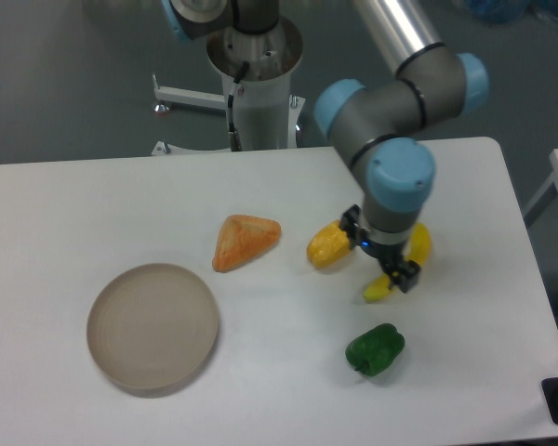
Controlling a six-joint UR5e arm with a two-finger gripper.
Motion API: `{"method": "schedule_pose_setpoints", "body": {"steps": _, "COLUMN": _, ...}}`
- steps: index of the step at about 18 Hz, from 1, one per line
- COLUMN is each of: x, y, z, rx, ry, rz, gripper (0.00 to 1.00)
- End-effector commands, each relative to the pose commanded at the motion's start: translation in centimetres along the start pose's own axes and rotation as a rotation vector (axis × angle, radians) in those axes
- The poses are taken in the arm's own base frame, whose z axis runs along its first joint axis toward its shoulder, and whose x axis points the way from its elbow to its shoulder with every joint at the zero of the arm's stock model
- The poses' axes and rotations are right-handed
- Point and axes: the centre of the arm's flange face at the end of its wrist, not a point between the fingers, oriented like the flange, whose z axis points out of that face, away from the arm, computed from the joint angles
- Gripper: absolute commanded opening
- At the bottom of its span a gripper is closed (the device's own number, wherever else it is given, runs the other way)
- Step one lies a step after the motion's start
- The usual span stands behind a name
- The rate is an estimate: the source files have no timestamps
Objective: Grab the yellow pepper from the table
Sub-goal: 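Move the gripper over the yellow pepper and lower it, then close the gripper fingers around the yellow pepper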
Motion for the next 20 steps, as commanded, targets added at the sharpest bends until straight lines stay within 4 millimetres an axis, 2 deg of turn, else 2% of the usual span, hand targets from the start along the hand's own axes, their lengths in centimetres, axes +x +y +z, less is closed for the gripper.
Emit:
{"method": "schedule_pose_setpoints", "body": {"steps": 2, "x": 0.9, "y": -0.8, "z": 0.7, "rx": -0.004, "ry": 0.013, "rz": 0.011, "gripper": 0.99}}
{"method": "schedule_pose_setpoints", "body": {"steps": 3, "x": 1.4, "y": -1.0, "z": 0.4, "rx": -0.005, "ry": 0.006, "rz": 0.01, "gripper": 0.99}}
{"method": "schedule_pose_setpoints", "body": {"steps": 7, "x": 3.1, "y": -0.8, "z": 2.0, "rx": 0.0, "ry": -0.042, "rz": 0.012, "gripper": 0.99}}
{"method": "schedule_pose_setpoints", "body": {"steps": 11, "x": 3.5, "y": -0.2, "z": 2.3, "rx": -0.046, "ry": -0.073, "rz": 0.011, "gripper": 0.99}}
{"method": "schedule_pose_setpoints", "body": {"steps": 17, "x": 4.4, "y": -0.2, "z": 3.9, "rx": -0.058, "ry": -0.049, "rz": 0.014, "gripper": 0.99}}
{"method": "schedule_pose_setpoints", "body": {"steps": 20, "x": 4.5, "y": 0.0, "z": 4.0, "rx": -0.059, "ry": -0.046, "rz": 0.014, "gripper": 0.99}}
